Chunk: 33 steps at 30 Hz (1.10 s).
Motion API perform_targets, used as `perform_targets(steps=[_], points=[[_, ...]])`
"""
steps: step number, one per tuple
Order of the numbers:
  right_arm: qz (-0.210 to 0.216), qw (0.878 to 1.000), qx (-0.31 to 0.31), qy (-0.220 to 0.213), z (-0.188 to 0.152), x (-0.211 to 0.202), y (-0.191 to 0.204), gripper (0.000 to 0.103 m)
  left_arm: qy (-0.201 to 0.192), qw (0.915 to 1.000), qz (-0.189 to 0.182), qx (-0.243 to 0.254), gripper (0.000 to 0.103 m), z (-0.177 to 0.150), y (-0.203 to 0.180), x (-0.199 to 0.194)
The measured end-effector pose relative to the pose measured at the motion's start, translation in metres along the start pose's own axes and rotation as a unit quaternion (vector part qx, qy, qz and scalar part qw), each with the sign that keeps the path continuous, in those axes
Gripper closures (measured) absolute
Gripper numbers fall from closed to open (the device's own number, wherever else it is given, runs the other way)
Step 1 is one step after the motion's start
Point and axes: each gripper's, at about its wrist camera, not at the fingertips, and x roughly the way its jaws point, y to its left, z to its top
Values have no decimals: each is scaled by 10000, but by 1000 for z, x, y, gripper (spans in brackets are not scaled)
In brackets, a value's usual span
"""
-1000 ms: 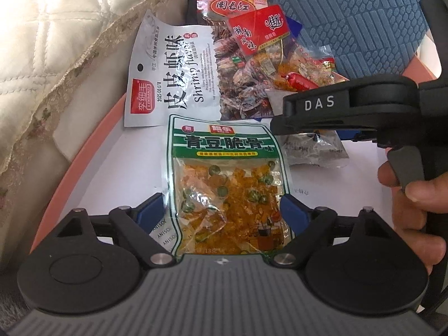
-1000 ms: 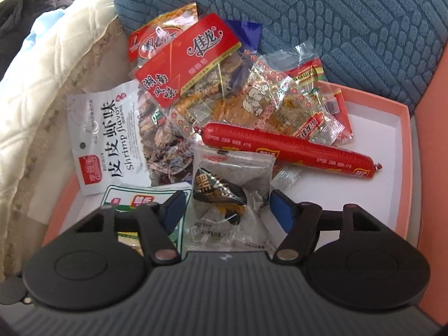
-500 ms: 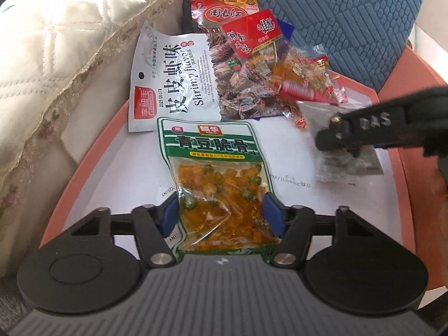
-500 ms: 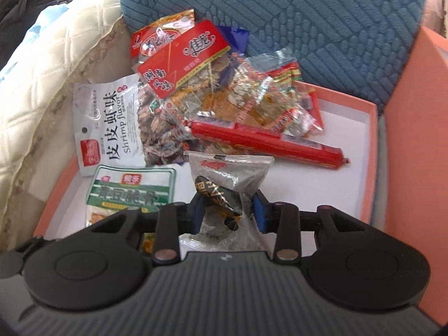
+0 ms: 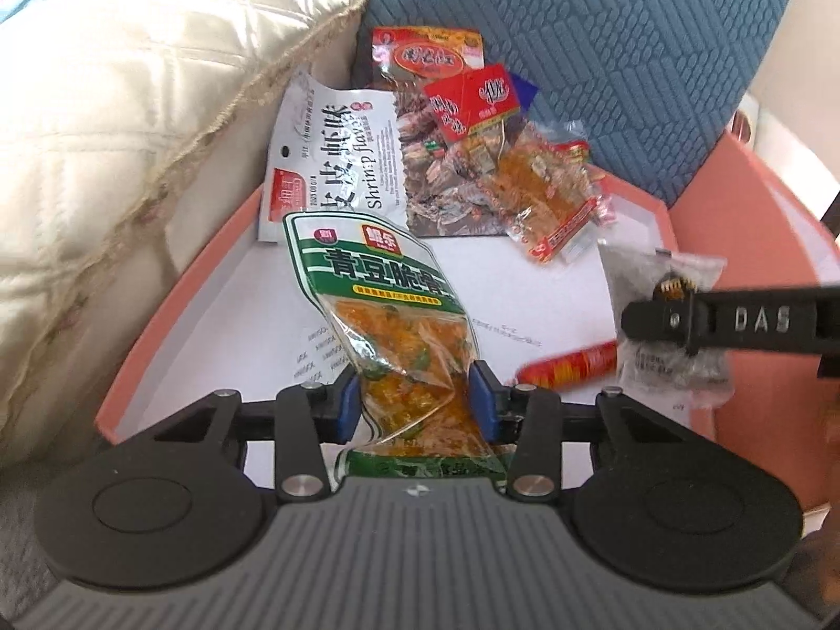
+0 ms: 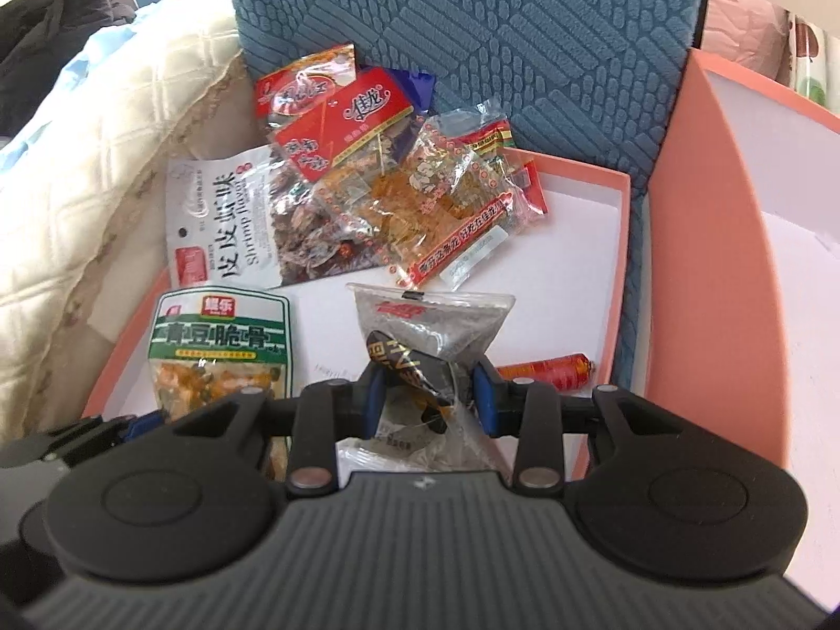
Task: Organize snacks
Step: 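Close the left tool on the green bag while the right tool grips the clear packet, then carry the green bag into the shoebox with the left tool while the right tool carries the clear packet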
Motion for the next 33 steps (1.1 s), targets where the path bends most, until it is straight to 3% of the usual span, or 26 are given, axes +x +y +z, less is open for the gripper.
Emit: perform_targets(steps=[12,23,33], points=[[-15,9998,115,-182,-30,-45,-1,65,-194,9989,-201,-364,56,-13,14,-51],[72,9991,311,-265,-56,-78,-1,65,-457,9982,-350,-152,56,-17,6,-91],[139,9976,323,-589,-54,-116,-6,65,-667,9961,-570,-102,56,-7,-12,-126]])
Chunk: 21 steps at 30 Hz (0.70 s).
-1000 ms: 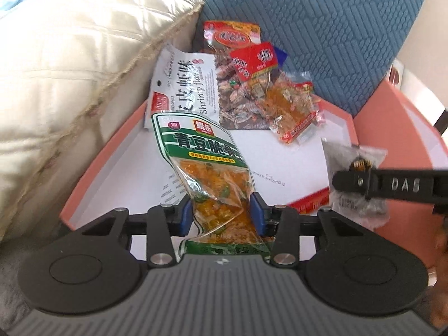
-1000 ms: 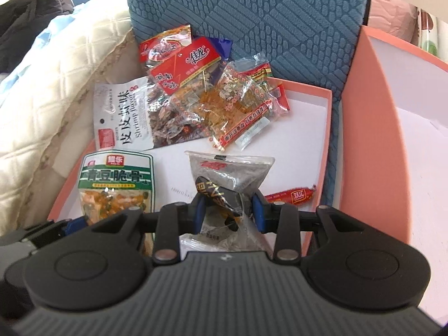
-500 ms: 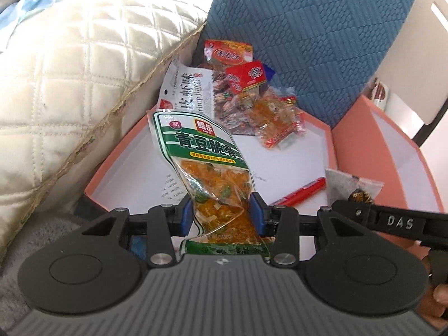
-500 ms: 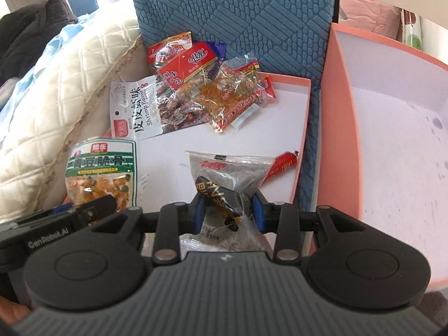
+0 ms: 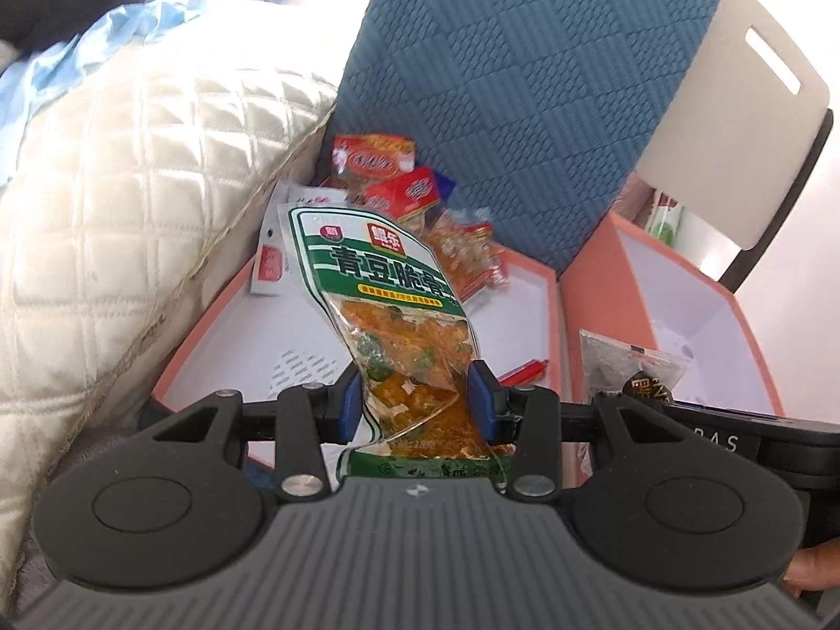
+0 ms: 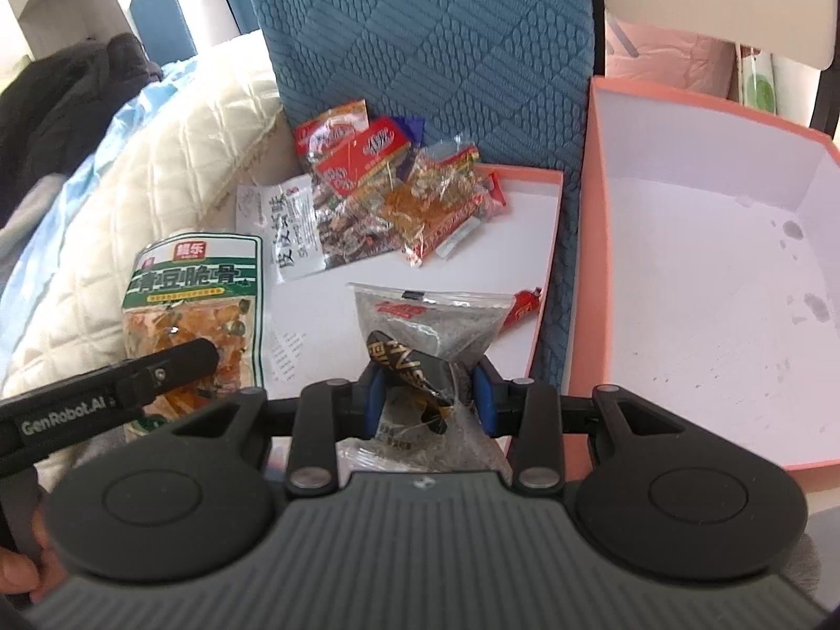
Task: Organize snacks
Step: 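Carry the green bag into the shoebox with the left tool while the right tool carries the clear packet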
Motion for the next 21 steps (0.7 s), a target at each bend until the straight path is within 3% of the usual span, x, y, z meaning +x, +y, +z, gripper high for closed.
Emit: perform_targets(steps=[21], points=[[-16,9970,-63,-767,32,-74,-33,65,-406,9971,-575,286,56,43,-72,-39]])
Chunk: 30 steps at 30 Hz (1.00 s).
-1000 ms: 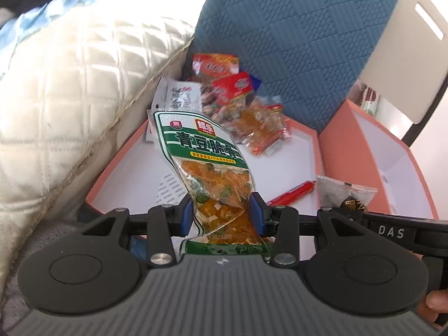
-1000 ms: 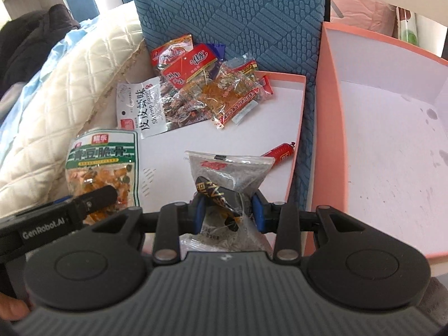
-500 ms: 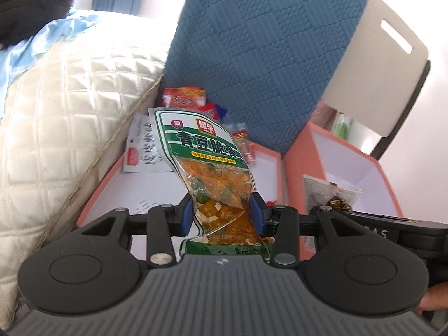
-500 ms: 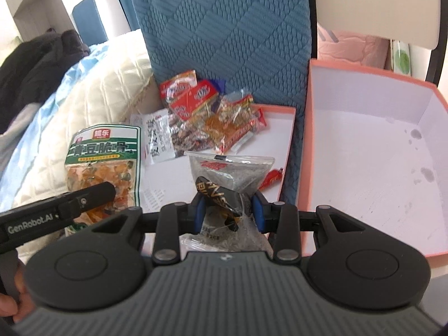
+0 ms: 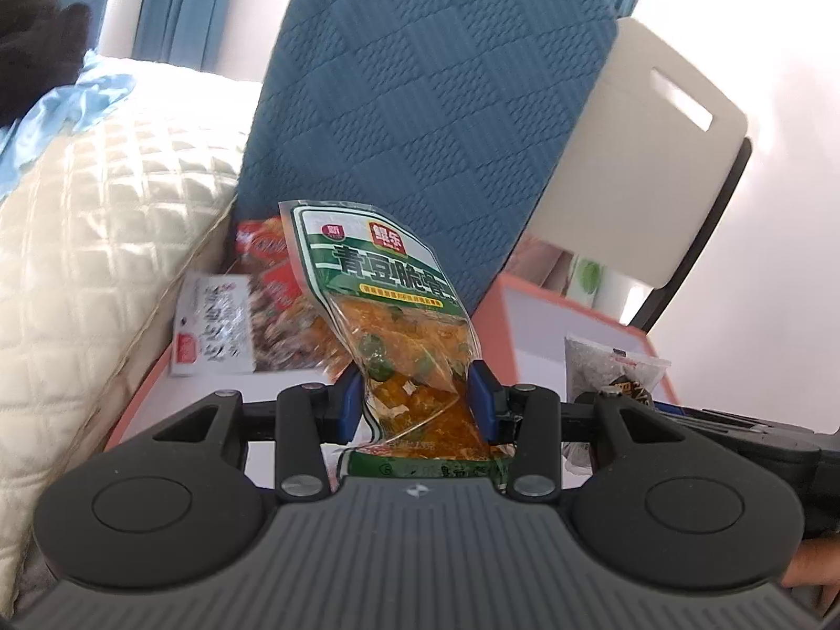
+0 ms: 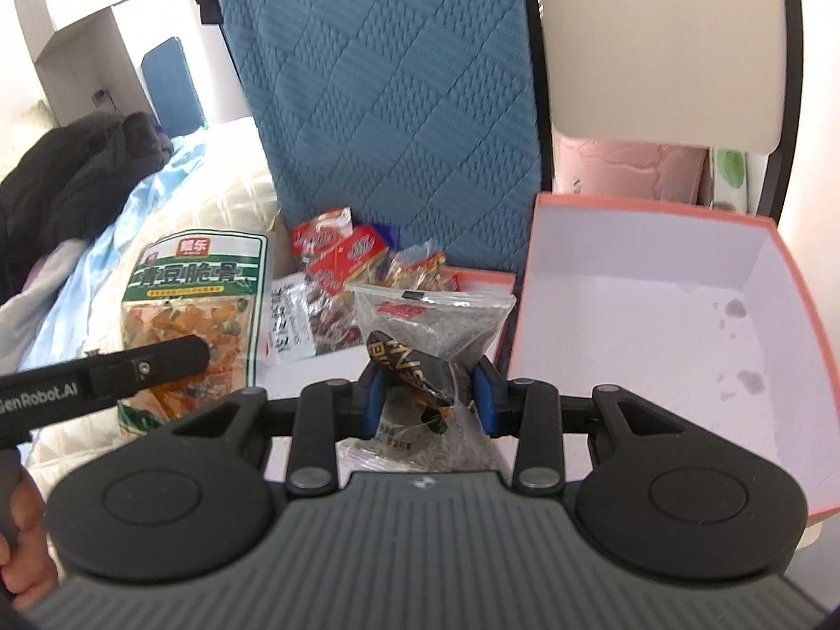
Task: Organize snacks
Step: 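Carry the green bag into the shoebox with the left tool while the right tool carries the clear packet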
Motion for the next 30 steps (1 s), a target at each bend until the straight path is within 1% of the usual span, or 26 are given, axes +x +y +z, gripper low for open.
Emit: perform_targets(steps=[1,8,13,17,21,26,30], points=[[22,10000,-14,14,3,-3,-2,65,-32,10000,-30,0,56,3,-4,-1],[-20,9995,-34,-319,22,-21,-19,65,-214,9995,-249,37,56,22,-32,-3],[-114,9989,61,-449,28,-29,-36,65,-205,9990,-399,79,56,27,-51,6],[-243,9985,97,-474,29,-33,-50,65,-57,9984,-544,109,56,25,-67,18],[-312,9987,135,-370,25,-29,-64,65,66,9980,-601,172,56,19,-79,31],[-417,9985,220,-287,18,-24,-81,65,214,9976,-606,244,56,12,-89,47],[-518,9979,340,-191,11,-15,-99,65,431,9968,-593,311,56,3,-97,68]])
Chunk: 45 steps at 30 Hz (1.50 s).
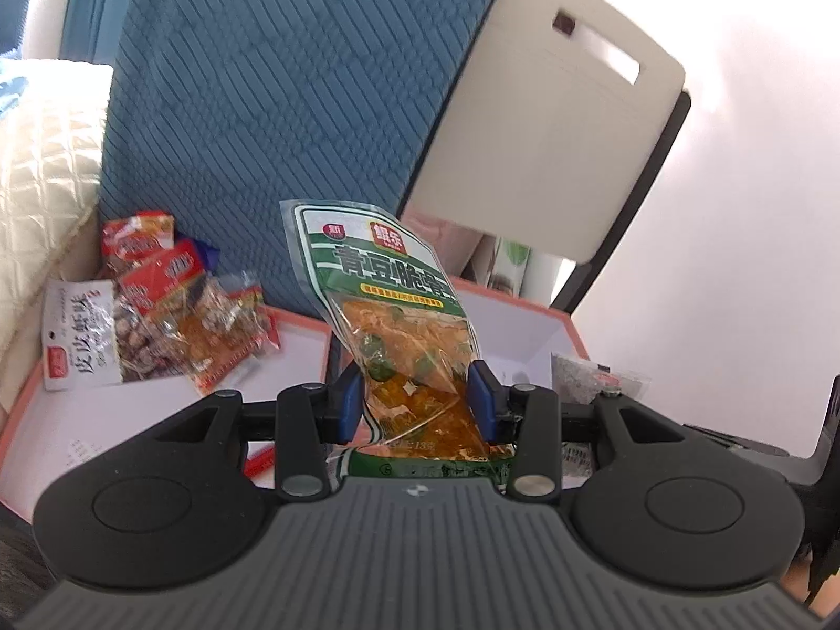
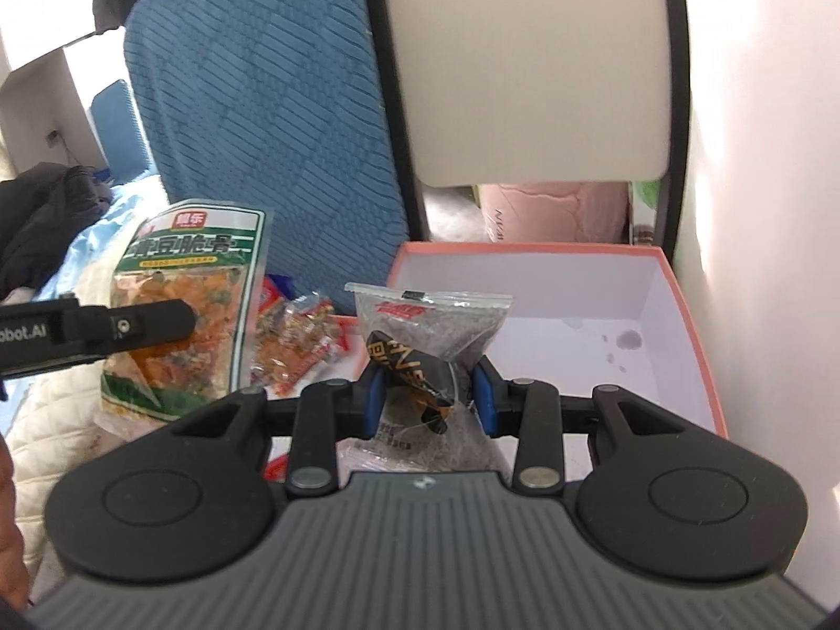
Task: Organize snacks
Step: 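Carry the green bag into the shoebox with the left tool while the right tool carries the clear packet, then open both tools to drop the bags into the shoebox and withdraw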
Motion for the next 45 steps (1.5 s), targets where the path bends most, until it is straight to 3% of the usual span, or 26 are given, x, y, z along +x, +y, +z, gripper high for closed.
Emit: perform_targets(steps=[17,28,32,34,36,39,40,43,45], points=[[-130,9963,379,766,-31,67,-58,65,1026,9945,111,191,56,-21,-27,113],[-110,9937,367,1058,-37,89,-86,64,1321,9910,72,225,56,-28,-34,148],[-116,9916,561,1157,-41,93,-96,63,1408,9897,-37,251,50,-29,-37,153],[-190,9907,612,1204,-43,94,-98,63,1493,9882,29,341,35,-30,-38,155],[-267,9904,623,1207,-44,92,-98,63,1464,9882,144,427,34,-29,-38,153],[-278,9898,682,1216,-44,90,-96,63,1460,9885,2,385,34,-28,-35,149],[-289,9897,695,1220,-44,90,-96,59,1455,9885,-11,401,34,-28,-36,146],[-384,9910,615,1126,-40,86,-90,30,1357,9898,-26,444,34,-26,-37,136],[-425,9928,479,1013,-35,80,-84,29,1277,9909,-58,420,34,-24,-37,125]])
